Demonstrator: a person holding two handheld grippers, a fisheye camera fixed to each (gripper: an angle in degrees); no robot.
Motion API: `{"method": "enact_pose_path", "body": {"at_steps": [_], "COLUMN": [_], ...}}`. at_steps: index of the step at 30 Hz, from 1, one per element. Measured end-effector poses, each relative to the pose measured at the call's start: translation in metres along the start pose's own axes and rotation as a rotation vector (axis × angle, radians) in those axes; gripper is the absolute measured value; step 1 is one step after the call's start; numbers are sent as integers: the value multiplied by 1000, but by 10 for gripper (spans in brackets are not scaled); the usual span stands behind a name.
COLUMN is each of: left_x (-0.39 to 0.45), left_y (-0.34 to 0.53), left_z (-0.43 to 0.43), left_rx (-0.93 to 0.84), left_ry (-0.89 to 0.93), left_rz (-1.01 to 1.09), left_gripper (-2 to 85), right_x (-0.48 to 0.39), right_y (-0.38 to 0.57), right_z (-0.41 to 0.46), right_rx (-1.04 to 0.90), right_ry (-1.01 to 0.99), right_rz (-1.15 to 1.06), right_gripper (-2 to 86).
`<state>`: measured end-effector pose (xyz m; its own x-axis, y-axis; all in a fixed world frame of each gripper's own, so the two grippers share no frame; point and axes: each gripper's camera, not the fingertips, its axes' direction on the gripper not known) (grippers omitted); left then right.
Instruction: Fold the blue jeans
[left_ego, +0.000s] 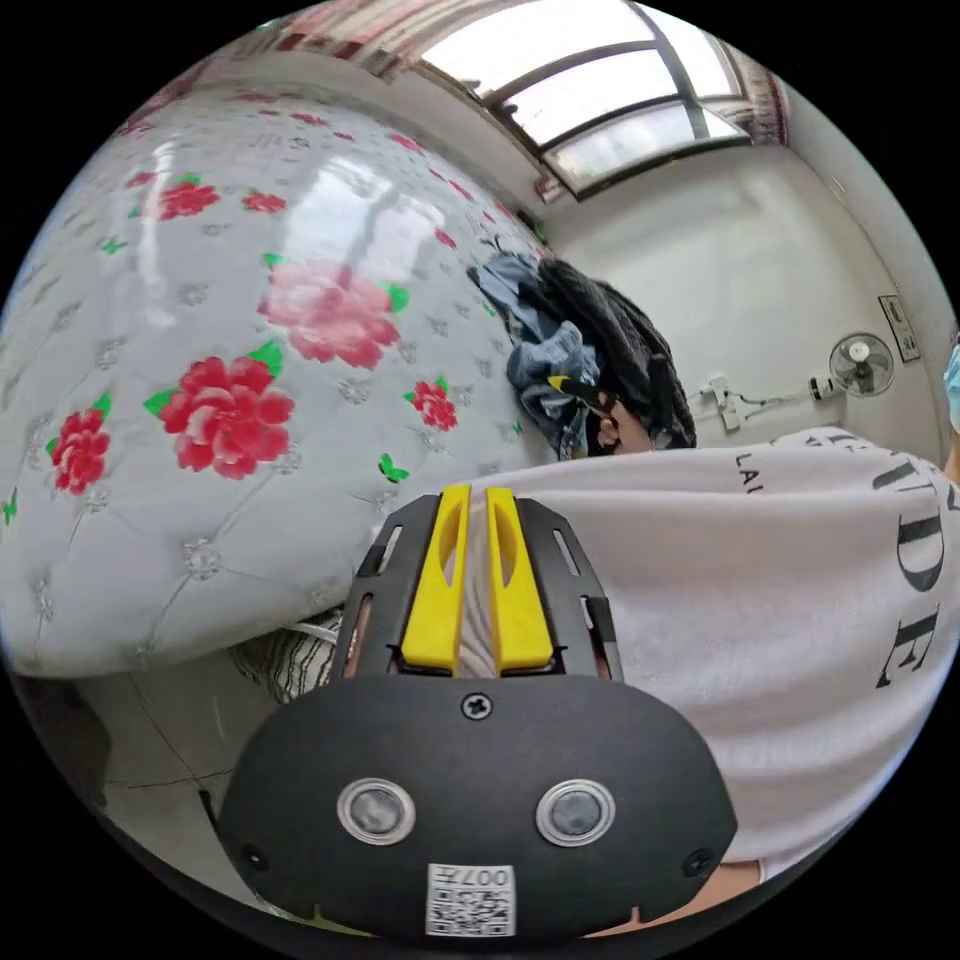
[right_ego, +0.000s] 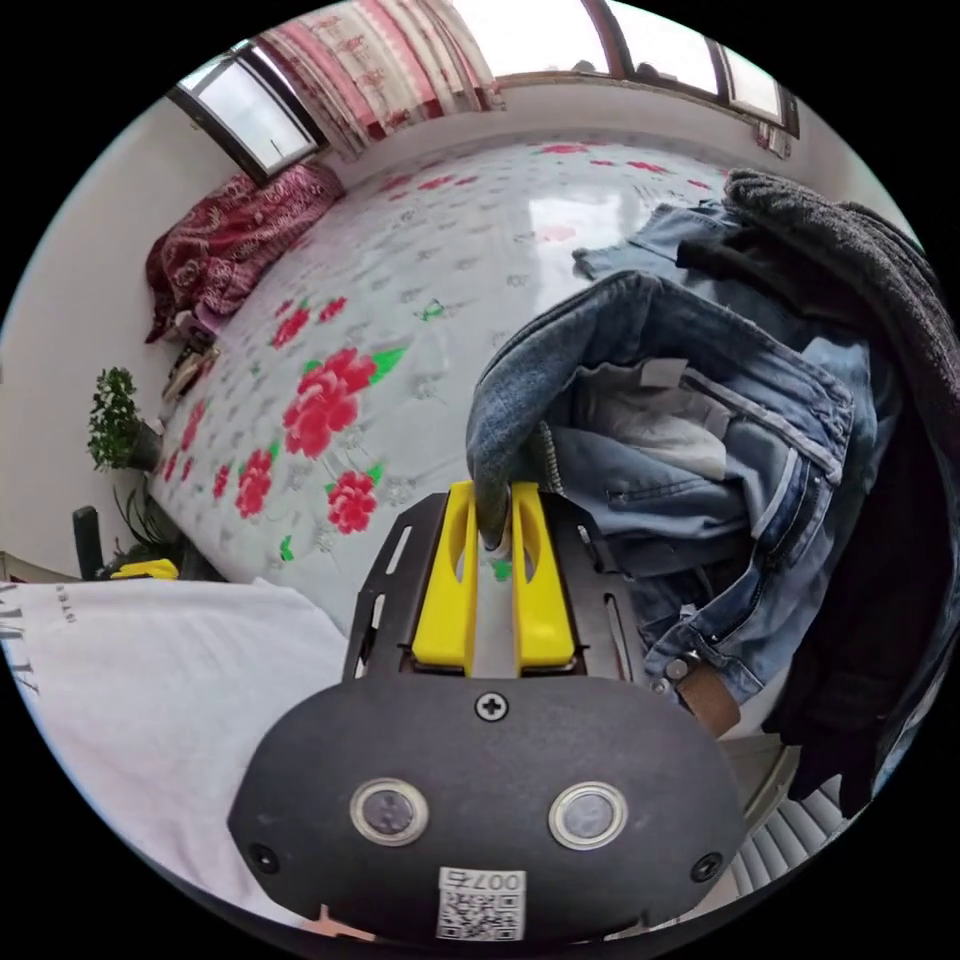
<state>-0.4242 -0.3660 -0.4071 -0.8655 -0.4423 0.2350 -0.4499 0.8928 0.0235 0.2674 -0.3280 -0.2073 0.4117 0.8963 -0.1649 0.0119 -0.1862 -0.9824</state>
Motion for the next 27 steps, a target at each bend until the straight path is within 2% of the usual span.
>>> {"method": "enact_pose_path", "body": {"at_steps": [5, 12, 17, 22, 25, 27], "left_x": [-38, -71, -107, -144, -160, -170], "left_y": [-3, -12, -1, 11, 17, 21], "left_z": [-58, -134, -173, -215, -245, -265], "left_rx": [130, 245, 294, 346, 378, 366], "left_ry": [55, 57, 25, 28, -66, -205], "left_rz": [-37, 0, -41, -117, -169, -205], "left_gripper": [51, 67, 83, 97, 85, 92], "right_x": [-36, -180, -304, -460, -477, -455], "right_y": [-12, -26, -50, -61, -57, -61], "right_z": [-24, -22, 15, 63, 65, 66], "right_rx": [79, 149, 87, -133, -102, -30], "right_ry": [-96, -343, -545, -907, -878, -784], "right_rz": [-21, -201, -389, -708, -779, -707], "right_gripper": [35, 26, 31, 44, 48, 50]}}
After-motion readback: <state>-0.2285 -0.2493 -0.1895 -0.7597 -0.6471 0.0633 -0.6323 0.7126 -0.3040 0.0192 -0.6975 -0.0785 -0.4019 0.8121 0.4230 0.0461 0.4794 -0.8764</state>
